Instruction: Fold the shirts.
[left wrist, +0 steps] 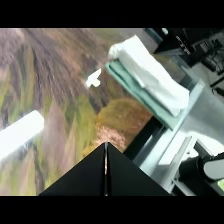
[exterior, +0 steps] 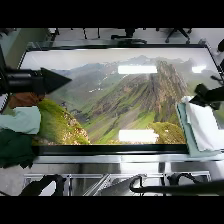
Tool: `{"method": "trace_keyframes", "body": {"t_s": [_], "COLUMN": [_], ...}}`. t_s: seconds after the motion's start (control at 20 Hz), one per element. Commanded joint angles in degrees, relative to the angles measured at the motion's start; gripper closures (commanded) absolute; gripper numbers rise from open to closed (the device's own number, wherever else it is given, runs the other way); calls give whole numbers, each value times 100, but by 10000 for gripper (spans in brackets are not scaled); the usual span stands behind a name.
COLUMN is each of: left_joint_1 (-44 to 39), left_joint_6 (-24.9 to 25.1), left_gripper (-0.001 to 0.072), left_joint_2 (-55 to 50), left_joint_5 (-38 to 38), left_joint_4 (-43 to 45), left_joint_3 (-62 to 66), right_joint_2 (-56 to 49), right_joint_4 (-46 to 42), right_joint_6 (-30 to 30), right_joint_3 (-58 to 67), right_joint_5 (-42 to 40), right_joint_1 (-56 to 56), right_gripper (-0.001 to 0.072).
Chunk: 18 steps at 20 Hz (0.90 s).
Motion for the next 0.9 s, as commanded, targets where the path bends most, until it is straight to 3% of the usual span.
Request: {"method": "trace_keyframes", "body": {"t_s": [0.0,0.25,0.85], "left_joint_1": [-476,-1012,-1235], "left_joint_6": [-337,-629,-710], "left_gripper": [697,697,695], "left_joint_2": [664,1523,1676], "left_joint_5": [367,1169,1307], "left_joint_4": [922,1078,1078], "left_joint_3": [-1329,-3351,-3762], "right_joint_2": [841,1786,1851], "right_joint_4": [107,111,153], "right_joint_6": [-417,-417,-380], "right_joint_3": [-1473,-2732,-2752], "right_joint_5": [-756,-1333,-1043], "right_joint_1": [1180,2061,2063], "right_gripper": [691,690,690]}}
